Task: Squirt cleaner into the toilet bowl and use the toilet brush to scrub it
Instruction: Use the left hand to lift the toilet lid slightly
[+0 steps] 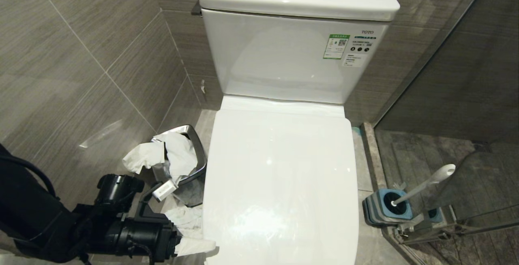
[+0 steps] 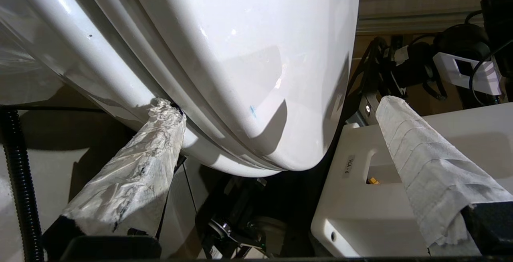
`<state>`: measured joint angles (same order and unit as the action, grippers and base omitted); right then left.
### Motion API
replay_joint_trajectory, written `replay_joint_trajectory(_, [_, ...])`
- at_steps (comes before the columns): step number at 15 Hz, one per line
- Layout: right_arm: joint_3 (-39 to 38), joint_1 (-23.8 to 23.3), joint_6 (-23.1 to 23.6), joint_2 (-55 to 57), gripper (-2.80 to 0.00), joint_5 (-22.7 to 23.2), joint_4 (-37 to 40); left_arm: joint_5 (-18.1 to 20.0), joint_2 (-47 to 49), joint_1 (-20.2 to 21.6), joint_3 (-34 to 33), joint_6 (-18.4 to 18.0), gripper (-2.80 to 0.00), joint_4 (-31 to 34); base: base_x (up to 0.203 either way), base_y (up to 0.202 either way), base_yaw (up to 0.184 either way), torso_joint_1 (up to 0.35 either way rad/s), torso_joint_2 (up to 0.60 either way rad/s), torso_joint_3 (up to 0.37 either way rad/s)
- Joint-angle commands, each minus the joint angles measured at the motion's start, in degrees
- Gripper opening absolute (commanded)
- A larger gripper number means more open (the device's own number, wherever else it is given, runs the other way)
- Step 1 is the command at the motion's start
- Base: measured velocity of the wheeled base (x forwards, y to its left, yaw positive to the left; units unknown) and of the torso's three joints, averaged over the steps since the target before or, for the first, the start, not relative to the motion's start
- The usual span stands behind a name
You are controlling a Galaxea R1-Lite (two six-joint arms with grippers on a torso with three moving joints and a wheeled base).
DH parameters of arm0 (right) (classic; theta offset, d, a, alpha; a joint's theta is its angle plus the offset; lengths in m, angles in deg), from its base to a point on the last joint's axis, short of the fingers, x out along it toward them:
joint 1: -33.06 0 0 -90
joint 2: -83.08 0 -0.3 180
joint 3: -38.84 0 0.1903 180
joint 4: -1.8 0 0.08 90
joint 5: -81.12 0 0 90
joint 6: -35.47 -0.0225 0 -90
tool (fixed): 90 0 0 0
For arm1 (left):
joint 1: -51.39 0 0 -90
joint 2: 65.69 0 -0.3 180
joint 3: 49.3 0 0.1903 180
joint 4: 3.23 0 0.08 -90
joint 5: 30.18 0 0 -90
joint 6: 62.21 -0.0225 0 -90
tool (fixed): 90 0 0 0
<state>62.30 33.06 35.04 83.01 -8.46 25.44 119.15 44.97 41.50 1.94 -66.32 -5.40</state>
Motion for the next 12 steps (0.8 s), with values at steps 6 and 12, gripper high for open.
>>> replay_joint_trajectory(6, [0.0, 0.0, 0.0, 0.1, -2.8, 0.0, 0.0, 6.3, 0.0, 0.1, 0.1, 2.2, 0.0, 0.1, 0.0, 0.0, 0.0, 0.0, 0.0, 0.0])
replay_joint_trajectory(12, [0.0, 0.0, 0.0, 0.1, -2.8, 0.0, 0.0, 8.9, -0.6, 2.7, 0.0, 2.2, 0.0, 0.1, 0.0, 0.0, 0.0, 0.0, 0.0, 0.0])
